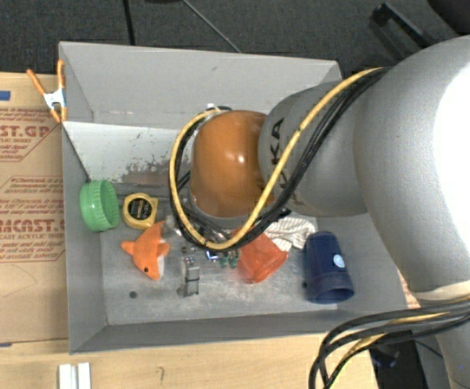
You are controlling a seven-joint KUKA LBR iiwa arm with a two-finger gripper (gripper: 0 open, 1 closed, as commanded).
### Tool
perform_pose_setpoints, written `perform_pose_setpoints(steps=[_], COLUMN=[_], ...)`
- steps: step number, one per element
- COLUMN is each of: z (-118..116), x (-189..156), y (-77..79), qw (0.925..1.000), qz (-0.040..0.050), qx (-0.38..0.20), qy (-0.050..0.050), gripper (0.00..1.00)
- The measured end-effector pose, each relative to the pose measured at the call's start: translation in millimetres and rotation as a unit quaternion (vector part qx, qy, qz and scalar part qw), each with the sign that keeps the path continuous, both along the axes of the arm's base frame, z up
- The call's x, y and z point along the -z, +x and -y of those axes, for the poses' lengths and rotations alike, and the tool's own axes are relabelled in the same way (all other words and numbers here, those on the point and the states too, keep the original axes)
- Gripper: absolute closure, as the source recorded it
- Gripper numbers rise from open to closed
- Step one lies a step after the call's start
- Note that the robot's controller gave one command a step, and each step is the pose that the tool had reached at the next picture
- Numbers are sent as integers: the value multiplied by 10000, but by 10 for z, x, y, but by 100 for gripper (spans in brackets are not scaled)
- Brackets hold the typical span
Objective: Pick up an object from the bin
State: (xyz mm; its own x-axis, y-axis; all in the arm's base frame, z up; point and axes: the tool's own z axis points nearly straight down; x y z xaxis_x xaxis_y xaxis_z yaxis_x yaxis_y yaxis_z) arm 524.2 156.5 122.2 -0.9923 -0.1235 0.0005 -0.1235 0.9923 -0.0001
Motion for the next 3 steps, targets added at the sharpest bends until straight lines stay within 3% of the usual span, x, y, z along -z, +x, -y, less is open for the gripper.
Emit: perform_pose_setpoints(steps=[1,2,3], z=[-215,-183,-198], x=[-230,566,523], y=[257,144,397], qw=[9942,9836,9660], qz=[33,-11,14], qx=[-1073,-1802,-2584], qy=[8,4,11], gripper=[0,0,100])
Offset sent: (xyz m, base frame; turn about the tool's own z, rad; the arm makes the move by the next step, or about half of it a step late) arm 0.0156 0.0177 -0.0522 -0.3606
